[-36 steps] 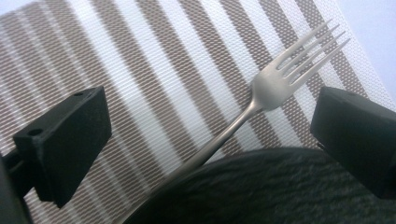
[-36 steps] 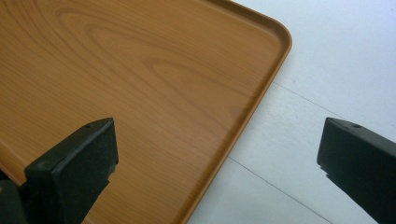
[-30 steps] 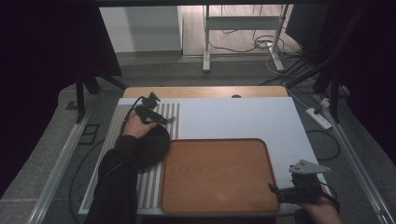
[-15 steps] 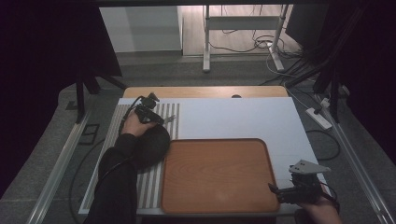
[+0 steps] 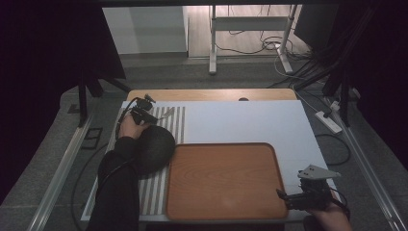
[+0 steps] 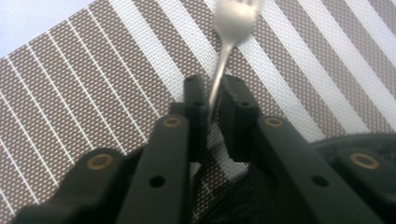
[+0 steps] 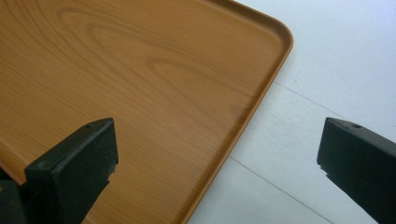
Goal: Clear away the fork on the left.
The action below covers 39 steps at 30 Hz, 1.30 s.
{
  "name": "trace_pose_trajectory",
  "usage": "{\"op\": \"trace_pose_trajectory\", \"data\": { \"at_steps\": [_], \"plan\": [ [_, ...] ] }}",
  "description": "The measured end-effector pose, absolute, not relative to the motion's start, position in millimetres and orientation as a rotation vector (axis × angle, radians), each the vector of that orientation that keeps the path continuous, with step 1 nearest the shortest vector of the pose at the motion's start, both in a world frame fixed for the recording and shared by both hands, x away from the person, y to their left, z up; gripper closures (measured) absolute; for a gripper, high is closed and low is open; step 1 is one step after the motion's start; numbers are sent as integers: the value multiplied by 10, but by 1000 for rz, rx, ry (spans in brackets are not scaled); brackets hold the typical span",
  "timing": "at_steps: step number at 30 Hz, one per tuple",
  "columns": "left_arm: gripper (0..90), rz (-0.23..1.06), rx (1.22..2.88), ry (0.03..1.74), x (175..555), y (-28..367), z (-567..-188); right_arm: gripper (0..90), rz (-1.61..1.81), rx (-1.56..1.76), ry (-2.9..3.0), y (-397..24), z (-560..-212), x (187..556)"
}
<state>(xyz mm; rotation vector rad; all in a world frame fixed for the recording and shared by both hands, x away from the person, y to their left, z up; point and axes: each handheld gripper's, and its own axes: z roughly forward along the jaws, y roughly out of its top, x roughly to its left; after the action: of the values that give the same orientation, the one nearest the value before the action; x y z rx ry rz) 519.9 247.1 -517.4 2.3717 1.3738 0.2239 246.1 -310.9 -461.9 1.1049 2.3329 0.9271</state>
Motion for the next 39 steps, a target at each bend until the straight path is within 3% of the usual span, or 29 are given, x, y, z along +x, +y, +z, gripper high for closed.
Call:
{"op": "trace_pose_trajectory", "data": {
  "at_steps": [6, 25, 39],
  "plan": [
    [853, 186, 2363, 1351, 5215, 2536, -5179, 0, 930, 1106, 2331, -3112, -4618, 2460],
    [853, 247, 2442, 1410, 5040, 3054, -4956, 0, 925, 1110, 2334, -3107, -4620, 2464],
    [852, 133, 2391, 1348, 4816, 2912, -4916, 0, 921, 1103, 2333, -3105, -4617, 2459]
  ]
}}
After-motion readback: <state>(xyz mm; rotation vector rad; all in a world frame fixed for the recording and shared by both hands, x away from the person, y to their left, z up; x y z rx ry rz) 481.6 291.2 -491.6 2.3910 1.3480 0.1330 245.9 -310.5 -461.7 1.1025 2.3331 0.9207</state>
